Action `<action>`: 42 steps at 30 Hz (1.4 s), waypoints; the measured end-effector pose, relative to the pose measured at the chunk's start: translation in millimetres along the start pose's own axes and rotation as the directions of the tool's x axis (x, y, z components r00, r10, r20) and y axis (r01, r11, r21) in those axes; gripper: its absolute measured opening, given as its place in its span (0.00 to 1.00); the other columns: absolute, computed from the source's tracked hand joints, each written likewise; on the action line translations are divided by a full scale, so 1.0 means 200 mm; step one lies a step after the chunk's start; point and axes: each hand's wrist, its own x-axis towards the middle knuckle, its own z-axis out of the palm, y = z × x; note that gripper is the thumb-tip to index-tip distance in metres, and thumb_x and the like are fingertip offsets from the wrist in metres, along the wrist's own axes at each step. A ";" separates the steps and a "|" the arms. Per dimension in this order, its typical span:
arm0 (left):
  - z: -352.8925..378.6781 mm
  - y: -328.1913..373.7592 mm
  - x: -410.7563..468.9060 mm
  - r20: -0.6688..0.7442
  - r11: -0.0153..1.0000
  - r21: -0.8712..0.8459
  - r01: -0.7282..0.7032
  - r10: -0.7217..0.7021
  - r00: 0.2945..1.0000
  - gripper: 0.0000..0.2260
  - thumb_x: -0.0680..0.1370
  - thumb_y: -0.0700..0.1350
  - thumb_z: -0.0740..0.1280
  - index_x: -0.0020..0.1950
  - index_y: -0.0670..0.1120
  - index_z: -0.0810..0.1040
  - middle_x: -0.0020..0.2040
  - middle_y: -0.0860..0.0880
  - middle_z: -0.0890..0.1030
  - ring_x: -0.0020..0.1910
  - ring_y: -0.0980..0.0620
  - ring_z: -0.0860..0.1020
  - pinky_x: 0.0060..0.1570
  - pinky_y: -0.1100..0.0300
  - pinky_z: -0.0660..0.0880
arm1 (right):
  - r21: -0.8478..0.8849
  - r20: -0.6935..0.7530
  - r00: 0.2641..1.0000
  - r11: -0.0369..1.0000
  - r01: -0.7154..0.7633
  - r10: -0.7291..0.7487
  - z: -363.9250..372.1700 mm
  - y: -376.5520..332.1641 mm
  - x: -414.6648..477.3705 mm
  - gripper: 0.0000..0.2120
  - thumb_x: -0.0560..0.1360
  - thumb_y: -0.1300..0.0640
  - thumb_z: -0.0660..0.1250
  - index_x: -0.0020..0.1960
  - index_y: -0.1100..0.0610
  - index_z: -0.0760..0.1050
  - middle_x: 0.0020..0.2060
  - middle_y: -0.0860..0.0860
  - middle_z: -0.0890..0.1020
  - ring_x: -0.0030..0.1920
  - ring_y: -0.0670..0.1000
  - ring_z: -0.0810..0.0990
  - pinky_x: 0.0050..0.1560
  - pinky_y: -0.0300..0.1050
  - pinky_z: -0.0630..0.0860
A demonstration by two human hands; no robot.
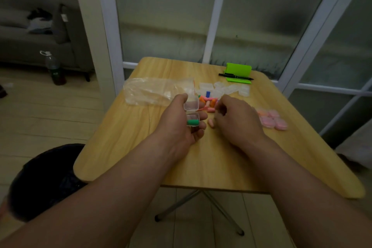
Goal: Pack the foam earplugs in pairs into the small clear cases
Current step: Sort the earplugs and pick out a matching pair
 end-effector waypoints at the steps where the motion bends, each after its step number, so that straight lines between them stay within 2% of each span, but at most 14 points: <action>1: 0.00 0.00 0.00 0.002 1.000 0.002 0.001 -0.001 1.000 0.23 0.85 0.59 0.57 0.61 0.43 0.82 0.38 0.46 0.79 0.31 0.52 0.74 0.33 0.58 0.71 | 0.000 0.000 1.000 1.000 0.010 -0.010 0.00 0.01 -0.01 0.03 0.78 0.54 0.71 0.51 0.49 0.79 0.47 0.48 0.81 0.50 0.53 0.78 0.50 0.53 0.76; 5: 0.01 -0.01 -0.01 0.018 1.000 0.010 0.005 -0.005 1.000 0.23 0.85 0.59 0.56 0.61 0.43 0.82 0.37 0.46 0.79 0.31 0.52 0.74 0.33 0.59 0.71 | 0.091 -0.021 1.000 0.996 0.025 -0.023 -0.03 0.05 -0.03 0.01 0.79 0.53 0.72 0.49 0.48 0.80 0.45 0.47 0.80 0.49 0.50 0.78 0.50 0.54 0.78; 8: 0.01 -0.03 -0.02 0.030 1.000 0.028 -0.008 0.007 1.000 0.24 0.85 0.58 0.55 0.65 0.42 0.81 0.35 0.46 0.79 0.30 0.52 0.74 0.33 0.59 0.70 | 0.214 -0.037 0.999 0.977 0.007 0.001 -0.08 0.07 -0.05 0.04 0.79 0.51 0.74 0.47 0.49 0.80 0.42 0.45 0.82 0.44 0.48 0.79 0.46 0.52 0.78; 12: 0.03 -0.05 -0.02 0.037 1.000 0.029 0.002 -0.003 0.999 0.24 0.85 0.59 0.56 0.66 0.44 0.80 0.37 0.46 0.79 0.29 0.52 0.75 0.31 0.59 0.71 | 0.394 -0.048 0.998 0.919 -0.019 0.042 -0.17 0.06 -0.10 0.05 0.78 0.51 0.76 0.46 0.49 0.81 0.40 0.44 0.83 0.43 0.44 0.80 0.45 0.45 0.78; 17: 0.06 -0.08 -0.03 0.101 0.999 0.023 0.023 -0.025 0.995 0.23 0.85 0.59 0.56 0.67 0.46 0.81 0.39 0.46 0.78 0.32 0.52 0.73 0.32 0.59 0.71 | 0.539 -0.060 0.998 0.842 0.019 0.016 -0.24 -0.05 -0.17 0.03 0.78 0.53 0.76 0.47 0.48 0.82 0.41 0.45 0.84 0.44 0.44 0.82 0.46 0.44 0.80; 22: 0.07 -0.11 -0.04 0.123 0.999 0.025 0.030 -0.033 0.992 0.23 0.84 0.58 0.57 0.68 0.47 0.81 0.51 0.43 0.81 0.43 0.49 0.77 0.39 0.56 0.73 | 0.432 -0.027 0.998 0.899 0.068 -0.062 -0.19 -0.11 -0.23 0.03 0.77 0.51 0.76 0.46 0.47 0.82 0.46 0.45 0.78 0.44 0.41 0.77 0.42 0.30 0.69; 25: 0.07 -0.11 -0.03 0.124 0.999 0.005 0.046 -0.046 0.991 0.22 0.84 0.59 0.57 0.65 0.48 0.82 0.50 0.45 0.82 0.44 0.49 0.78 0.40 0.56 0.74 | 0.387 0.001 0.999 0.921 0.049 -0.054 -0.18 -0.10 -0.22 0.06 0.76 0.50 0.77 0.44 0.45 0.80 0.47 0.45 0.75 0.45 0.39 0.74 0.41 0.30 0.65; 28: 0.06 -0.11 -0.02 0.115 0.998 -0.003 0.057 -0.057 0.992 0.19 0.83 0.59 0.58 0.61 0.49 0.83 0.46 0.46 0.82 0.41 0.50 0.77 0.39 0.57 0.73 | 0.377 0.017 0.999 0.925 0.041 -0.051 -0.18 -0.10 -0.21 0.04 0.76 0.49 0.76 0.45 0.46 0.82 0.47 0.45 0.75 0.46 0.39 0.74 0.42 0.33 0.66; 31: 0.06 -0.10 -0.02 0.101 0.997 -0.016 0.070 -0.068 0.993 0.22 0.83 0.59 0.58 0.67 0.47 0.82 0.52 0.44 0.82 0.44 0.49 0.78 0.40 0.57 0.74 | 0.384 0.029 0.998 0.922 0.041 -0.057 -0.17 -0.11 -0.21 0.03 0.77 0.49 0.76 0.47 0.46 0.84 0.48 0.45 0.75 0.47 0.39 0.74 0.43 0.32 0.67; 34: 0.05 -0.09 -0.01 0.098 0.997 -0.020 0.069 -0.066 0.993 0.24 0.83 0.59 0.58 0.70 0.47 0.80 0.52 0.45 0.81 0.43 0.50 0.78 0.40 0.58 0.74 | 0.378 0.017 0.998 0.925 0.045 -0.055 -0.16 -0.12 -0.21 0.03 0.77 0.49 0.75 0.49 0.47 0.85 0.47 0.46 0.75 0.46 0.40 0.74 0.42 0.32 0.67; 38: 0.05 -0.08 -0.01 0.105 0.998 -0.020 0.065 -0.063 0.993 0.25 0.84 0.60 0.56 0.70 0.47 0.80 0.53 0.45 0.82 0.42 0.51 0.77 0.39 0.58 0.73 | 0.420 -0.012 0.999 0.907 0.033 -0.031 -0.14 -0.13 -0.20 0.02 0.77 0.49 0.76 0.49 0.47 0.85 0.47 0.46 0.76 0.43 0.40 0.75 0.41 0.29 0.68; 42: 0.04 -0.07 -0.02 0.104 0.997 -0.027 0.068 -0.065 0.992 0.24 0.84 0.60 0.56 0.66 0.47 0.83 0.54 0.44 0.84 0.47 0.49 0.79 0.43 0.56 0.74 | 0.446 -0.018 0.999 0.894 0.037 -0.032 -0.12 -0.14 -0.20 0.04 0.77 0.49 0.76 0.50 0.48 0.86 0.47 0.47 0.77 0.44 0.38 0.76 0.42 0.27 0.69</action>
